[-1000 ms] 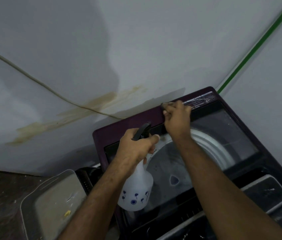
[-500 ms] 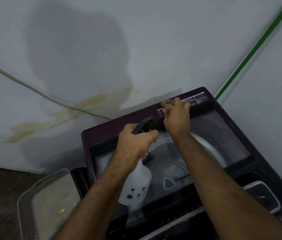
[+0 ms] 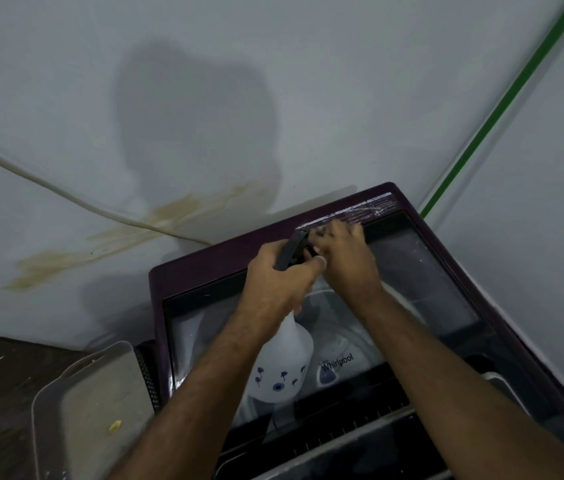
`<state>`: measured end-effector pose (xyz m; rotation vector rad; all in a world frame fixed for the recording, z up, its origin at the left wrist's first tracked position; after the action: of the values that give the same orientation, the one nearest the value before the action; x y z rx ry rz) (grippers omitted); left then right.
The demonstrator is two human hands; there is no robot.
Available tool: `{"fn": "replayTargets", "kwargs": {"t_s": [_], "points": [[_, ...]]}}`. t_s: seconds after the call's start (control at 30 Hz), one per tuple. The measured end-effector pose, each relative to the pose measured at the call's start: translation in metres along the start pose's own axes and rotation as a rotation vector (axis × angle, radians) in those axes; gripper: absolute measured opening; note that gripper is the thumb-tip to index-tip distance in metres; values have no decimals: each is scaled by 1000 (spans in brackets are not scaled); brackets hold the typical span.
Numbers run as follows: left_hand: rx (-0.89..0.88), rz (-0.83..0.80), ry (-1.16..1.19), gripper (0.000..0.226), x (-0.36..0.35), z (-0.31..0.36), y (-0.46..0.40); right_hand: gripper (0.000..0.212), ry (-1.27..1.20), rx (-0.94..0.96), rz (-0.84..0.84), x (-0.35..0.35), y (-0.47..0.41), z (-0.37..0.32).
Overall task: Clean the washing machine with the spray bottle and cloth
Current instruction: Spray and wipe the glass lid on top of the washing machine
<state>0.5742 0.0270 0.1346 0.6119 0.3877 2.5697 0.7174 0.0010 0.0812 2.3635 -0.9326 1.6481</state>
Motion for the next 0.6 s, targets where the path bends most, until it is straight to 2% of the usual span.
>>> {"fn": "replayTargets", "kwargs": {"t_s": [0.07, 0.2, 0.27, 0.37, 0.43, 0.5, 0.6], "points": [[-18, -18, -1, 11, -7, 7, 4, 38, 4, -57, 62, 18, -1, 33], [-103, -36, -30, 16, -19, 19, 11, 34, -65, -336, 237, 37, -31, 79], [-113, -36, -46, 15, -22, 21, 13, 32, -100, -301, 216, 31, -39, 65], [-94, -80, -60, 13, -31, 22, 17, 33, -34, -106, 102, 21, -24, 50], [-52, -85, -31, 20, -34, 22, 17, 35, 53, -79, 153, 33, -12, 71], [-4, -99, 8, 25, -37, 20, 17, 35, 74, -194, 243, 49, -14, 104], [22, -91, 41, 27, -41, 22, 13, 32, -41, -399, 330, 50, -33, 126]]}}
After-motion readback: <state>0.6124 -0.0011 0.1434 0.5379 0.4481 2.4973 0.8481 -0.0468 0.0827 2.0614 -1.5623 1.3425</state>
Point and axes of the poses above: each hand's wrist, its own y-axis away from the middle knuckle, its own x-axis out of the back of the hand, z = x × y, the point moved 10 cm from there along -y, towards the middle knuckle, and after that the axes turned 10 degrees about z, right-handed, at the moved point
